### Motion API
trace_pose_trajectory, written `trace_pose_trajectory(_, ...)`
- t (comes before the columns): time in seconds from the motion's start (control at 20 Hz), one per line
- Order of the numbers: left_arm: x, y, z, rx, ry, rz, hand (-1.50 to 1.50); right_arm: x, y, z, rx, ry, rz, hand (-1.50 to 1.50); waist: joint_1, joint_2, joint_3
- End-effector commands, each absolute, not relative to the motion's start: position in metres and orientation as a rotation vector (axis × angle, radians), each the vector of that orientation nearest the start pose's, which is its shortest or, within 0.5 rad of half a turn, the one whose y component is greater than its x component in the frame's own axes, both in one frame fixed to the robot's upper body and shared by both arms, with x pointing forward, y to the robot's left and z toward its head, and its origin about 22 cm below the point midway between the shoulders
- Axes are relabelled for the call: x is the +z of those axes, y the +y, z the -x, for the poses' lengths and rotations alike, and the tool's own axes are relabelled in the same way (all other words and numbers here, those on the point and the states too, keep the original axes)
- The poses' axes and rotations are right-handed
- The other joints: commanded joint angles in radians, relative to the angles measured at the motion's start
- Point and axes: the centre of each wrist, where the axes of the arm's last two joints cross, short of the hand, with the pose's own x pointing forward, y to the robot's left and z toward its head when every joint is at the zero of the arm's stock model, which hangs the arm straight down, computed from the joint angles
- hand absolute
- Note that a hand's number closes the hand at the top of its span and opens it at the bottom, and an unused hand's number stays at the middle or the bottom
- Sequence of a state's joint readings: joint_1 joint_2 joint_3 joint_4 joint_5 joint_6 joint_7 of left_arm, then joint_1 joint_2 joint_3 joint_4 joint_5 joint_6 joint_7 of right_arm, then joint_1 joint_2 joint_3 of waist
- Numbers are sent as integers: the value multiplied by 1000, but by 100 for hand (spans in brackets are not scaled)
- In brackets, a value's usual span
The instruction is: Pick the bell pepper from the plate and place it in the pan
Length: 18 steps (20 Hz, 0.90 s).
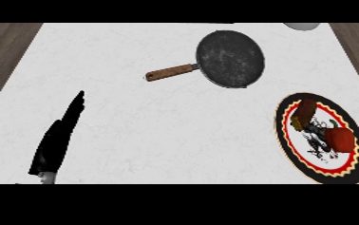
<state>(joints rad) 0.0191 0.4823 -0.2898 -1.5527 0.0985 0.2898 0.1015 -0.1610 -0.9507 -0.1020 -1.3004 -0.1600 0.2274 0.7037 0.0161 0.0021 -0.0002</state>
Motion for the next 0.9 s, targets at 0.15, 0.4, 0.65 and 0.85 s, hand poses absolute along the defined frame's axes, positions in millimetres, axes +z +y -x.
trace_pose_trajectory(0.15, 8, 286, -219, -284, -1391, -332, 0, 149, -436, -299, 437, -566, 672, -150, 2, -1, 0)
trace_pose_trajectory(0.4, 16, 284, -219, -270, -1383, -324, 0, 138, -415, -314, 534, -426, 615, -150, -4, -2, 0)
trace_pose_trajectory(0.65, 24, 283, -223, -273, -1388, -345, 0, 131, -419, -324, 557, -388, 609, -150, -8, -2, 0)
trace_pose_trajectory(0.85, -2, 286, -219, -254, -1379, -337, 0, 124, -420, -325, 566, -382, 577, -150, -12, -2, 0)
